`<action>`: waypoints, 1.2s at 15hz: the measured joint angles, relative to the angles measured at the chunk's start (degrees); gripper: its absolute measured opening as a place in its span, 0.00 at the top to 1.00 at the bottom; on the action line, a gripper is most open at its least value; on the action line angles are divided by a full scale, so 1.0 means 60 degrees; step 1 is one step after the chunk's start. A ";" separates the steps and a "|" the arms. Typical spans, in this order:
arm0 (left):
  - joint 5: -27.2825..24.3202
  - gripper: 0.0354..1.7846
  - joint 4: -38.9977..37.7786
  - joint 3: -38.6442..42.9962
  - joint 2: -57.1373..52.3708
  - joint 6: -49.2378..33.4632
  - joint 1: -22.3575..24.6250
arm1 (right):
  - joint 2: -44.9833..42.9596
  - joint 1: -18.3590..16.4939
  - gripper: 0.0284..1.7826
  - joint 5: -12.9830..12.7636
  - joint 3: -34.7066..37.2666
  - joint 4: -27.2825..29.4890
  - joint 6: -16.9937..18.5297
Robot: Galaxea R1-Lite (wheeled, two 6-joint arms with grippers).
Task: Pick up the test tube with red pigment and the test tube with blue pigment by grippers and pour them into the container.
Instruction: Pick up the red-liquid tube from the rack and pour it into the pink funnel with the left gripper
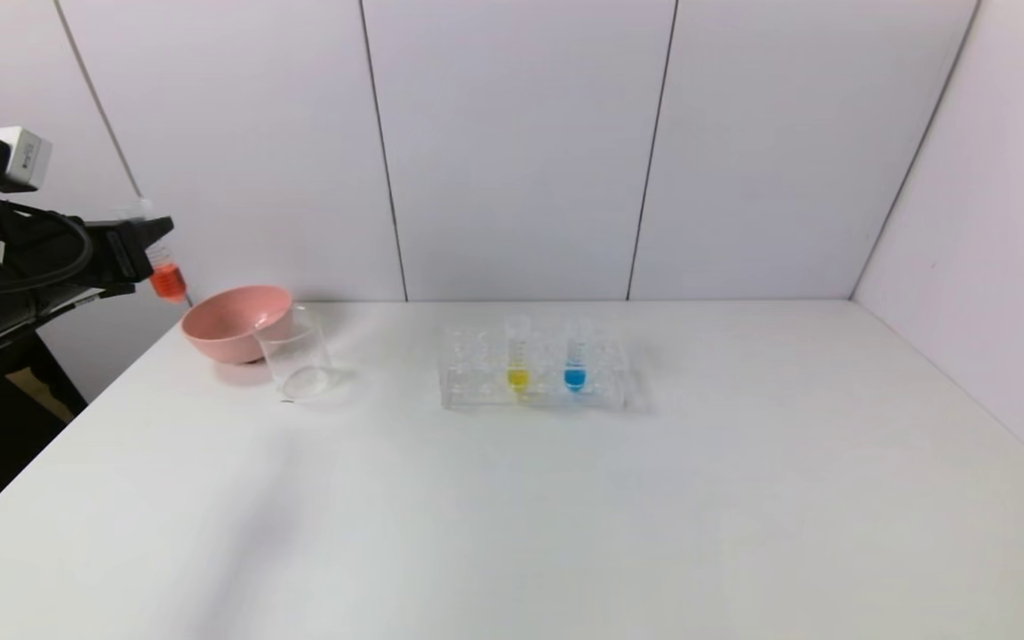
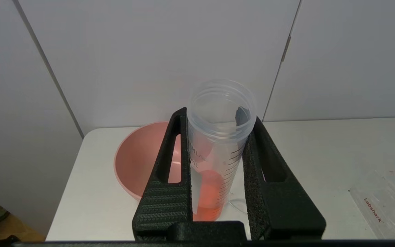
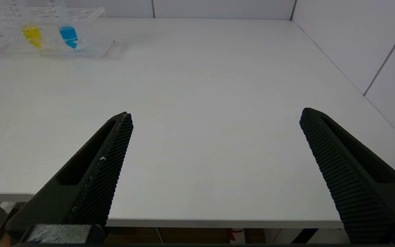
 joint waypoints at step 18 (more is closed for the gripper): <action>-0.1825 0.77 0.4561 -0.1447 -0.0303 0.3919 0.0882 | 0.0000 -0.0004 0.00 0.0000 0.0000 0.0000 0.0000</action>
